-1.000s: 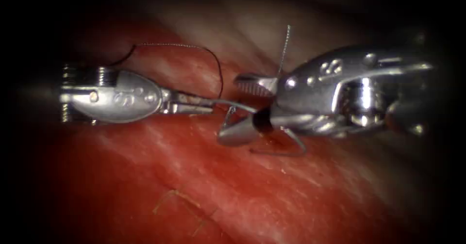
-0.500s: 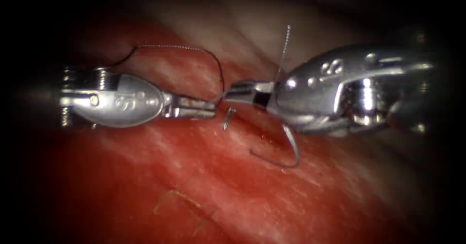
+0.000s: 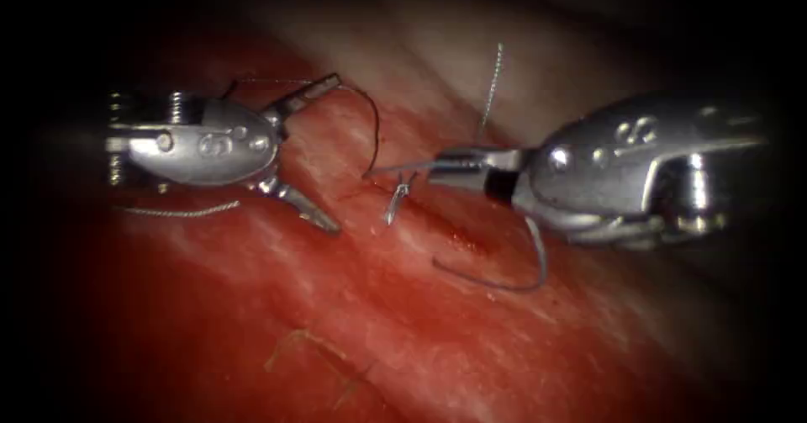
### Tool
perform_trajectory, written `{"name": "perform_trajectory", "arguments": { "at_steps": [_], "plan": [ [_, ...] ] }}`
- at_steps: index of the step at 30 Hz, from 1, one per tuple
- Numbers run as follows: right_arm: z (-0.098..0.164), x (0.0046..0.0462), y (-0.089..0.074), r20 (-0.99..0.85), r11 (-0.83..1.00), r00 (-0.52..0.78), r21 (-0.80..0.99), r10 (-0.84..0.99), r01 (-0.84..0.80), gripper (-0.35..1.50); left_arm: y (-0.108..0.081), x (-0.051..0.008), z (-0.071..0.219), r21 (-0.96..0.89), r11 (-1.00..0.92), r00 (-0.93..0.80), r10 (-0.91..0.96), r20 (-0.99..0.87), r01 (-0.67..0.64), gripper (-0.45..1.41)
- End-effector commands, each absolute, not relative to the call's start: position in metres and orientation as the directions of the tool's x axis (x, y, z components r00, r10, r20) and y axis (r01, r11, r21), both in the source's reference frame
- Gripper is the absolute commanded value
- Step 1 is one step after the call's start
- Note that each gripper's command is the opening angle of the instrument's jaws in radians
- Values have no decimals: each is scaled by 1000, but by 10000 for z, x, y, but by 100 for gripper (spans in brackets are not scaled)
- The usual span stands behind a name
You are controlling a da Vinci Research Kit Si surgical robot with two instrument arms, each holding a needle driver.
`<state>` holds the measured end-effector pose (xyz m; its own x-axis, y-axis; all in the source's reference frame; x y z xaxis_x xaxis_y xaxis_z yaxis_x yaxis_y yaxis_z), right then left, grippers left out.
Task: Wound Closure
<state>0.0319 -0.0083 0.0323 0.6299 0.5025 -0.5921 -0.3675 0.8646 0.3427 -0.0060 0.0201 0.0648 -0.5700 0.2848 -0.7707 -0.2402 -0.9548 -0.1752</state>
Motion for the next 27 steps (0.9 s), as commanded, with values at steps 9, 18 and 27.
{"name": "perform_trajectory", "arguments": {
  "at_steps": [9, 18, 27],
  "plan": [
    [311, 325, -91, -631, 868, 596, 365, 496, -336, -35, 209, -67, 713, -191, -965, -521, 257, -814, -177, 74],
    [322, 323, -86, -631, 869, 598, 359, 495, -340, -35, 206, -75, 707, -208, -968, -476, 249, -843, -137, 51],
    [329, 320, -82, -631, 869, 598, 354, 494, -345, -35, 194, -78, 694, -217, -974, -433, 226, -872, -72, 47]
  ]
}}
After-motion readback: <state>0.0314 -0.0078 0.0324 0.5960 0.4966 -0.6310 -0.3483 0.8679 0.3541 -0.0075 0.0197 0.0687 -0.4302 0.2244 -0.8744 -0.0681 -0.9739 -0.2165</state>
